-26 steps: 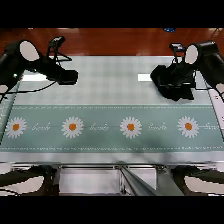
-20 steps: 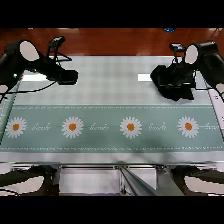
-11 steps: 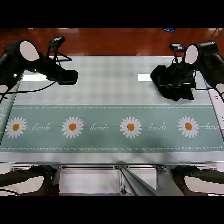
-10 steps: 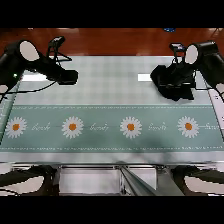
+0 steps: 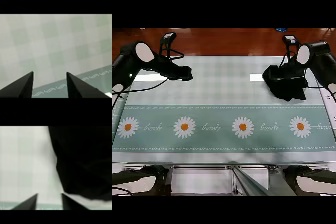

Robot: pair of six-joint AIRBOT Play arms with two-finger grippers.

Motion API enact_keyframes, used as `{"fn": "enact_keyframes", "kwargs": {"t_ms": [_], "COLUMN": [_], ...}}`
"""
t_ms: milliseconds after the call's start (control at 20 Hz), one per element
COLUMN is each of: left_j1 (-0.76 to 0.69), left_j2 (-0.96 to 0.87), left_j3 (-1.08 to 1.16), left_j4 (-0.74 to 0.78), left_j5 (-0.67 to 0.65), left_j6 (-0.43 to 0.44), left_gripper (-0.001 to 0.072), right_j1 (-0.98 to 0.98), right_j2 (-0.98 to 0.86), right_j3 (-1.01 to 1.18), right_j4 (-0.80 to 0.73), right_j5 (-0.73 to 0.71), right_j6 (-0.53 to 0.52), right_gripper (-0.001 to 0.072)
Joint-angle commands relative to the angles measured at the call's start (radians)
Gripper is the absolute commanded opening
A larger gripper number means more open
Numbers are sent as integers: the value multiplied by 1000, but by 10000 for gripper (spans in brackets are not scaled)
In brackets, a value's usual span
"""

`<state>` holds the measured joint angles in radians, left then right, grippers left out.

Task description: Fold the shirts.

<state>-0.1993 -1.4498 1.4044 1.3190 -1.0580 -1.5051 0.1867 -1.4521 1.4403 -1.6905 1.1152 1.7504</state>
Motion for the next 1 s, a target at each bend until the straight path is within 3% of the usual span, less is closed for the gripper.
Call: {"fn": "enact_keyframes", "kwargs": {"t_ms": [0,100,200,250,350,500,800,850,900,950], "left_j1": [8,34,88,128,209,257,182,171,163,159], "left_j2": [-19,-16,-4,9,54,178,387,412,431,440], "left_j3": [3,24,37,37,22,-82,-369,-394,-408,-408], "left_j4": [116,243,320,312,180,-35,-109,-124,-127,-129], "left_j5": [76,22,-47,-69,-87,-34,32,59,85,100], "left_j6": [0,0,-4,-53,-110,-25,-25,-26,-26,-26], "left_gripper": [509,509,509,508,508,508,509,508,508,509], "right_j1": [1,-17,-83,-121,-192,-257,-255,-255,-253,-252], "right_j2": [-2,-2,-11,-29,-84,-181,-337,-343,-346,-344], "right_j3": [10,26,31,31,31,31,31,31,31,31], "right_j4": [-141,-269,-278,-254,-186,-53,67,81,92,115], "right_j5": [-204,-253,-298,-311,-301,-267,-260,-248,-229,-204], "right_j6": [27,93,120,122,114,94,61,61,50,6], "right_gripper": [413,413,413,413,413,413,399,352,223,33]}}
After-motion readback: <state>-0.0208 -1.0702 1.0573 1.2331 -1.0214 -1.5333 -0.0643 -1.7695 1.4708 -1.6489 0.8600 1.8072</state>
